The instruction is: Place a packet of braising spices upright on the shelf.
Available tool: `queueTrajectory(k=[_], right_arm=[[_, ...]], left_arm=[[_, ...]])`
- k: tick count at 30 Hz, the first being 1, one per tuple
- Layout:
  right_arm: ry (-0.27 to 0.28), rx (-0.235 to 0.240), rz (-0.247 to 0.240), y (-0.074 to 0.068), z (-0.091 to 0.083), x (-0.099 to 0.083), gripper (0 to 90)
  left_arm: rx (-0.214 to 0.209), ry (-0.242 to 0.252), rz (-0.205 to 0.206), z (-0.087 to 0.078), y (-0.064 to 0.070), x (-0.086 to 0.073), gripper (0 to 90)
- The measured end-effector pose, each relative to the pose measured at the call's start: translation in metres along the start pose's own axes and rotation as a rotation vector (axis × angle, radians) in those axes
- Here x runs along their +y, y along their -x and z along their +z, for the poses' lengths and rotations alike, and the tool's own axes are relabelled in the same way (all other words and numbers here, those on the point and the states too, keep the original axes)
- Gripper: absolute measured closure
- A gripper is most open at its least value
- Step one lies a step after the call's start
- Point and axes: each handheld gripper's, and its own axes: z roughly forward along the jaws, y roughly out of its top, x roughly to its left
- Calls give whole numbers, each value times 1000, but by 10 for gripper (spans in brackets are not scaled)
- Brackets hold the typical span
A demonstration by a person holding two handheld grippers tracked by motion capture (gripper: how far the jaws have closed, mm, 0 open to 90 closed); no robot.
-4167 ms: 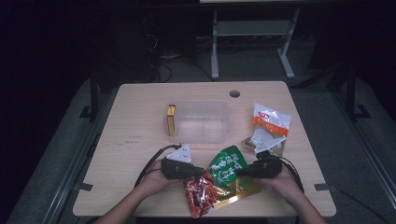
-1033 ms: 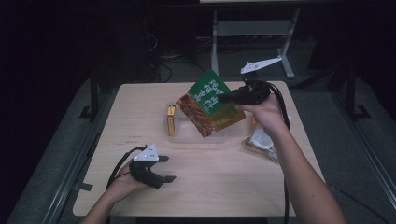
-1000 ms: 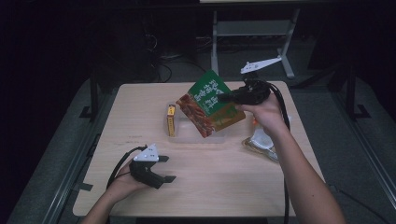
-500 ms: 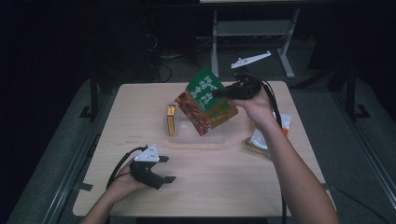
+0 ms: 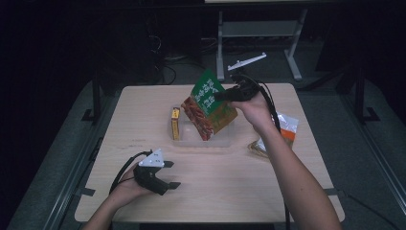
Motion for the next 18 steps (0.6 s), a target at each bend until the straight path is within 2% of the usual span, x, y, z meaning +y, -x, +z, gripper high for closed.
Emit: queueTrajectory(k=[8,18], right_arm=[[-17,-27,38,3,9,1,900],[-36,-32,39,6,24,0,900]], left_arm=[[-8,-3,-1,1,1,0,196],[-14,-7,4,1,1,-1,196]])
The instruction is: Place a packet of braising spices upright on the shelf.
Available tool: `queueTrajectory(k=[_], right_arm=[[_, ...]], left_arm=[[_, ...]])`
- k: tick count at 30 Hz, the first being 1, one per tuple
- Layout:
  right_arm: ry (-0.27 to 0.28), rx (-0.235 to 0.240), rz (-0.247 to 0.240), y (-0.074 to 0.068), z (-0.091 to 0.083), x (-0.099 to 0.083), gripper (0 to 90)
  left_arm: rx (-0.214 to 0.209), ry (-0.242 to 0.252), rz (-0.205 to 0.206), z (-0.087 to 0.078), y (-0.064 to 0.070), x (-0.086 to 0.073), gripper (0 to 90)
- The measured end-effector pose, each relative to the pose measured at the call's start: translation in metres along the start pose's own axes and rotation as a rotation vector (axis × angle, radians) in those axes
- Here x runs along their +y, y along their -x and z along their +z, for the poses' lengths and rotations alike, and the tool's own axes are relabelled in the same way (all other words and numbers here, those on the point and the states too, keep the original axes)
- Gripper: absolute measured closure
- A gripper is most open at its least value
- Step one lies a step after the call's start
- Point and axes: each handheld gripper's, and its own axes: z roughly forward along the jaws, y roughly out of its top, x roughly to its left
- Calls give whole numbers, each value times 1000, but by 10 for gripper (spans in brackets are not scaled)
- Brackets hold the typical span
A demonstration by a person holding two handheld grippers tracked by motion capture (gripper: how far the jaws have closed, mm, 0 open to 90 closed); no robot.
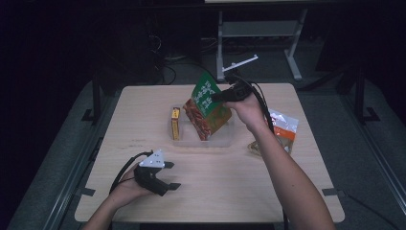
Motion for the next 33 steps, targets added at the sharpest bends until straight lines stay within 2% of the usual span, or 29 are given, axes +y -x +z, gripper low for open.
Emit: queueTrajectory(k=[1,12,21,24,26,33], right_arm=[[-6,-1,13,-1,1,0,900],[-19,9,16,0,10,2,896],[0,14,10,0,9,5,863],[3,9,0,0,10,6,897],[4,12,15,0,11,7,897],[-16,10,0,-1,19,18,895]], left_arm=[[-1,-1,0,0,0,0,196],[-4,-16,9,3,2,0,196],[-6,-22,12,3,2,0,196],[-6,-26,13,3,2,0,196],[-7,-26,14,3,2,0,196],[-8,-27,16,4,2,0,196]])
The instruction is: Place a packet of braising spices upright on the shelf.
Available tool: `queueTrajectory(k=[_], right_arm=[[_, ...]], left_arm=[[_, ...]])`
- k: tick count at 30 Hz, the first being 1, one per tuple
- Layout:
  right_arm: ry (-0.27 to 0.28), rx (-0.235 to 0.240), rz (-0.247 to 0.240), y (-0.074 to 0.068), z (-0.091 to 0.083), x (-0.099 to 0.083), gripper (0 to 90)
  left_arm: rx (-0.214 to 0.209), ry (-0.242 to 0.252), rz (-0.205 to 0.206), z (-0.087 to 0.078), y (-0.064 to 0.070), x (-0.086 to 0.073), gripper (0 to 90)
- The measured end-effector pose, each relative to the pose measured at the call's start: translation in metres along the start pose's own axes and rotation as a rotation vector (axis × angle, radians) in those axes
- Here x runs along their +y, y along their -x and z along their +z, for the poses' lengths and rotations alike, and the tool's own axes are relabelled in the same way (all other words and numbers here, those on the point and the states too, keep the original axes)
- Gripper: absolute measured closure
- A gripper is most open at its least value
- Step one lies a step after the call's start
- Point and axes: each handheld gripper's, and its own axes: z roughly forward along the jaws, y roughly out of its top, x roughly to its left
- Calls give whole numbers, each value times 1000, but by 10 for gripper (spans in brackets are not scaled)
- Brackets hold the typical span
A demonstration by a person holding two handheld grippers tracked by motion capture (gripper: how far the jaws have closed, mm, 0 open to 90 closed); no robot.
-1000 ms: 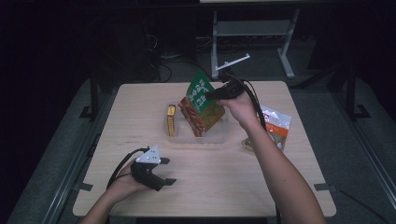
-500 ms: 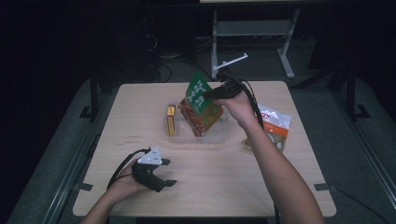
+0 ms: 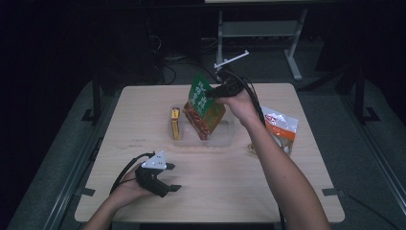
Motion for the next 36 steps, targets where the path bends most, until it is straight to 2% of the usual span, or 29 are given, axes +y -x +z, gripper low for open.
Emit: queueTrajectory(k=[4,8,14,15,17,21,22,25,30,36], right_arm=[[-14,-14,-16,-1,7,7,895],[-26,-13,-4,-1,11,11,889],[-9,9,4,-1,11,12,802],[7,11,2,-2,8,12,736],[17,4,-9,-3,4,12,659],[36,-19,-33,-4,-7,12,568],[38,-18,-19,-6,-10,11,545],[54,-45,-41,-4,-17,8,473],[78,-69,-55,-3,-30,-1,422],[107,-61,-87,-2,-43,-13,367]], left_arm=[[-3,-1,1,0,0,0,196],[-6,-6,7,1,1,0,196],[-12,-17,15,3,3,1,196],[-11,-17,15,3,3,1,196],[-8,-14,16,3,3,1,196],[-10,-15,10,4,3,1,196],[-10,-17,10,3,3,1,197],[-11,-16,8,3,3,1,196],[-8,-8,6,3,3,0,196],[-7,-4,-1,3,3,0,196]])
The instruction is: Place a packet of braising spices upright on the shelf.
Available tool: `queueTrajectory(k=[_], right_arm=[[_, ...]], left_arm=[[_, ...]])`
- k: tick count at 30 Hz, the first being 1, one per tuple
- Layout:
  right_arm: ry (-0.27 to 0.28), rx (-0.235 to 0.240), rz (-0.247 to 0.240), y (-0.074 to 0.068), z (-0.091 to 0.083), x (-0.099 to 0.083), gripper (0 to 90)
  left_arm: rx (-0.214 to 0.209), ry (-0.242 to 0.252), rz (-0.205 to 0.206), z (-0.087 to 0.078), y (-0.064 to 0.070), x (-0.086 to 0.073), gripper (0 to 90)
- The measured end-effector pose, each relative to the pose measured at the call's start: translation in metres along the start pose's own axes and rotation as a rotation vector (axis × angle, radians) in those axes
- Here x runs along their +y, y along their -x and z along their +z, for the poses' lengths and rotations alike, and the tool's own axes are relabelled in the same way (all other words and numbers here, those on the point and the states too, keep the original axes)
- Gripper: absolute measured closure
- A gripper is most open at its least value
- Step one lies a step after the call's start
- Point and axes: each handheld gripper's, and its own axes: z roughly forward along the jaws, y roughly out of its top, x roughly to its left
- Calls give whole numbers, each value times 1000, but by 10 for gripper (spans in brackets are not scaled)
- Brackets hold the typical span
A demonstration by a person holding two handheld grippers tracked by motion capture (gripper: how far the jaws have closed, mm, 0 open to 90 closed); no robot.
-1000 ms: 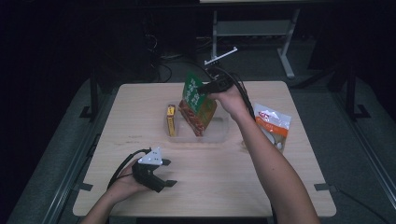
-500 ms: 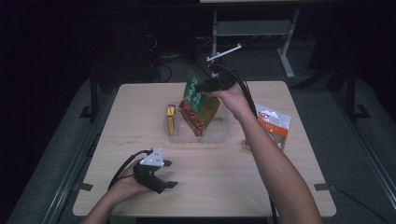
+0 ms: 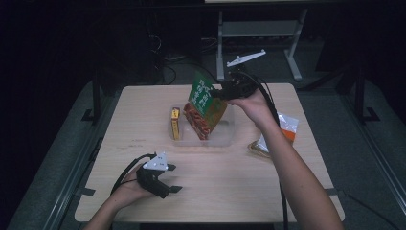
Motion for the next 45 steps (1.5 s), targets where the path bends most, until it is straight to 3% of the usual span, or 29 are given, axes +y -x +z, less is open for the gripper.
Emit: queueTrajectory(k=[4,17,34,38,41,44,45], right_arm=[[27,1,-16,-2,-12,-12,363],[23,-5,-47,-9,-34,-56,334],[11,23,-52,-9,-39,-120,333],[9,18,-66,-10,-40,-133,335],[-25,2,-74,-10,-39,-140,334],[-13,-1,-91,-11,-39,-147,343],[-27,5,-78,-11,-39,-153,343]], left_arm=[[5,-5,3,-1,-1,0,196],[10,-9,-1,-2,-2,-1,196],[12,7,-20,-2,-1,-1,196],[10,-2,-19,-3,-2,-3,197],[10,-3,-26,-4,-2,-3,197],[11,-8,-25,-3,-3,-3,197],[15,-4,-25,-2,-3,-3,197]])
